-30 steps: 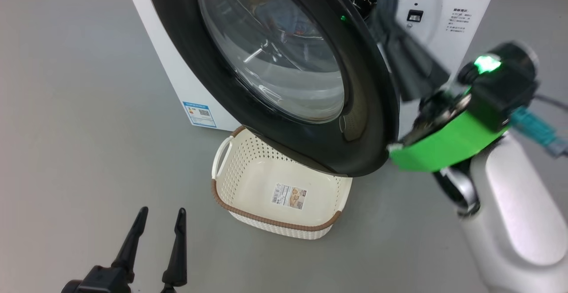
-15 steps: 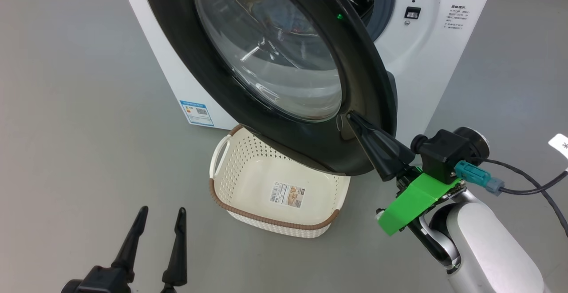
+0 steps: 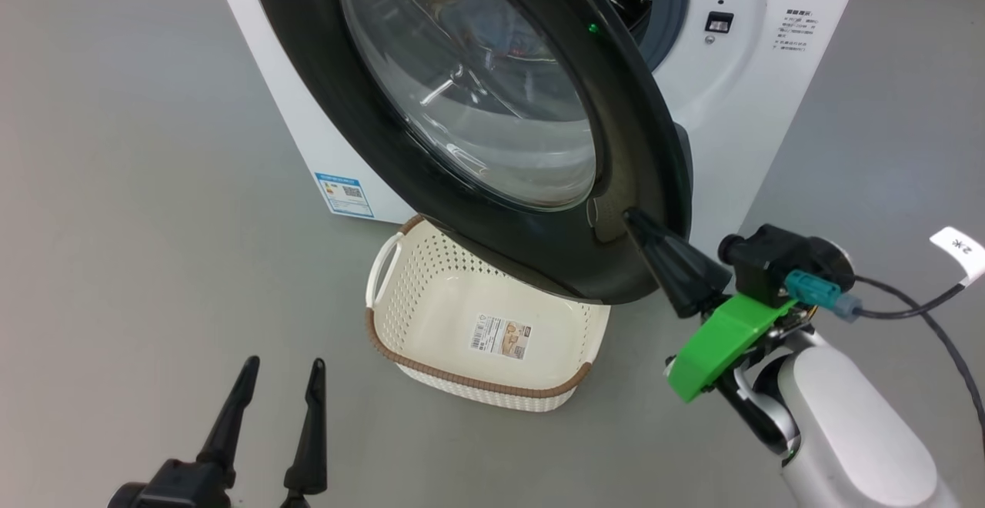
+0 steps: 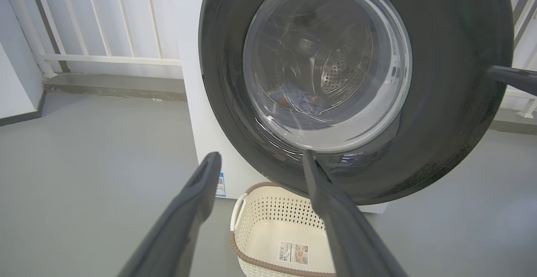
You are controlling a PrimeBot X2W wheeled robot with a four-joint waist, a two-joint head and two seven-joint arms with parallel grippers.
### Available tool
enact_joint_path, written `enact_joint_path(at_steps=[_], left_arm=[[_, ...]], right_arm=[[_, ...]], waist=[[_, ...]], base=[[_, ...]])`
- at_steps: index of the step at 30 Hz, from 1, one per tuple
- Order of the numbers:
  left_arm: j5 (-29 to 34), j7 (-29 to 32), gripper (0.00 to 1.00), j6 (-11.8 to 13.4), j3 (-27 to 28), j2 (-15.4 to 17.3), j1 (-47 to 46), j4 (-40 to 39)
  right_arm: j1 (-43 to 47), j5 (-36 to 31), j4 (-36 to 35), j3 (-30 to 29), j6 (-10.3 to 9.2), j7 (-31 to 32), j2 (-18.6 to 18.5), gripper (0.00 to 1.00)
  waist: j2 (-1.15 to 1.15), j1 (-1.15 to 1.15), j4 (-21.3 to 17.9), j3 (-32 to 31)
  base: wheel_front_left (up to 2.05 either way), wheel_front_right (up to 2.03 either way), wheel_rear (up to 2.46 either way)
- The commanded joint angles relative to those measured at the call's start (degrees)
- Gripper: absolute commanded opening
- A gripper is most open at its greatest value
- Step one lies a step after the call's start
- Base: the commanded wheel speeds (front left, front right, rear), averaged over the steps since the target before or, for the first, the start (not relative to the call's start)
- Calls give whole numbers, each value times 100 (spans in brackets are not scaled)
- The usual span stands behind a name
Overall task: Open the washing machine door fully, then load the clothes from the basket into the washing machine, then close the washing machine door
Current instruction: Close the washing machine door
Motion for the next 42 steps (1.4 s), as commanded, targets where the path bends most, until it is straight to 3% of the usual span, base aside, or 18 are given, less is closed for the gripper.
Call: enact_joint_path(at_steps=[1,26,42], left_arm=[[-25,-66,100,59,167,83,-293,-83],[-37,-224,100,81,37,-67,-582,-50],[24,-326,100,-39,-78,-375,-1133,101]], right_arm=[[-207,78,-56,25,35,-61,43,0],[-941,43,277,-301,35,-7,-227,0],[-2449,63,1029,-677,35,9,-430,0]], waist=[[0,0,8,14],[0,0,91,653],[0,0,278,1474]], base=[[0,0,0],[0,0,0],[0,0,0]])
